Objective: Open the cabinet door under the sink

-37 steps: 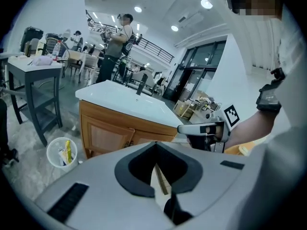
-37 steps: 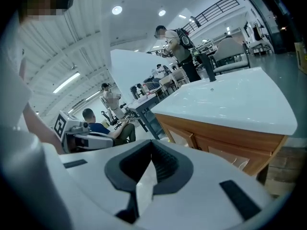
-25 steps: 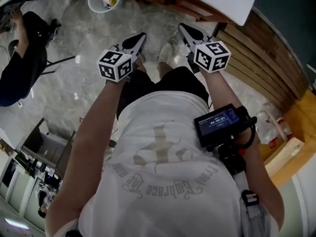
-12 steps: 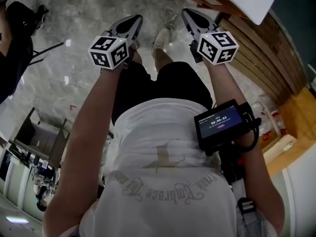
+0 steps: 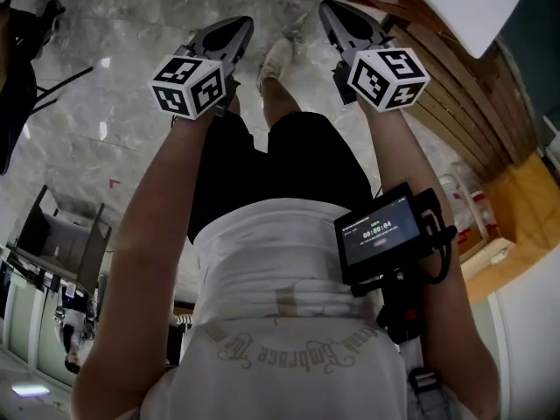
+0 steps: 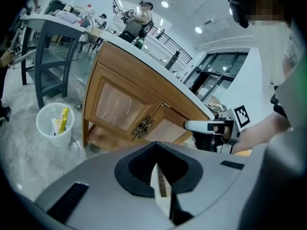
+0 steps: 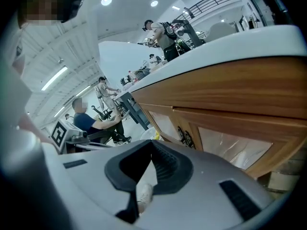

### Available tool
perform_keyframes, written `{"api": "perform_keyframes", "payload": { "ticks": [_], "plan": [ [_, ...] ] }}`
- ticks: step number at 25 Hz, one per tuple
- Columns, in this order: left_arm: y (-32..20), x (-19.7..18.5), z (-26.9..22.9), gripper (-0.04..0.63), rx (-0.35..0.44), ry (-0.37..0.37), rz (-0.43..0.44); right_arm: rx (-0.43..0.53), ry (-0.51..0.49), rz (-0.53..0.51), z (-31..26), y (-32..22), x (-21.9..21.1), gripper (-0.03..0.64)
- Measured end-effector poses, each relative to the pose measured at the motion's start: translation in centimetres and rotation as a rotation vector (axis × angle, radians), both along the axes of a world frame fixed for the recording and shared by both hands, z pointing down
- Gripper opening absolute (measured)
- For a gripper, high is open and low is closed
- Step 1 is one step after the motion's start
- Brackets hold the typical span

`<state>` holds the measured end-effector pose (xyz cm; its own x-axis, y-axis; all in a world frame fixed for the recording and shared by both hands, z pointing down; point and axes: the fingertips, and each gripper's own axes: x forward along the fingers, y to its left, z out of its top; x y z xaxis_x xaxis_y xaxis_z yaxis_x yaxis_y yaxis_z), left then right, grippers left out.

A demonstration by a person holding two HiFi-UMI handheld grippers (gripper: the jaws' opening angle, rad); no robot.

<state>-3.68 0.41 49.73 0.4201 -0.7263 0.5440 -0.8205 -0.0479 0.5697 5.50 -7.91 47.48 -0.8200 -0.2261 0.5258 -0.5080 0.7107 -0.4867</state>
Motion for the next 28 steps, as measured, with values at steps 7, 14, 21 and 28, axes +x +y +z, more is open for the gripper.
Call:
{"api": "perform_keyframes", "payload": {
  "ticks": [7,14,21,28],
  "plan": [
    [-2.2,1.8,0.8,0.009,0.041,0.029,-0.005,0.006,0.011,0.015,0.6,-0.5,1.5,0.014],
    [-4.3,3.8,1.7,0.009,0.055,0.068,-0.011,0.003,0.024,0.033,1.4,0.0,3.3,0.014],
    [-6.2,3.8,5.0,0.009,0.059,0.077,-0.045,-0.038,0.046,0.050,4.9,1.6,4.8,0.014],
    [-9.1,1.8,8.3,0.009,0.072,0.144,-0.111,-0.057,0.054,0.062,7.6,2.1,3.3,0.014]
  ]
}}
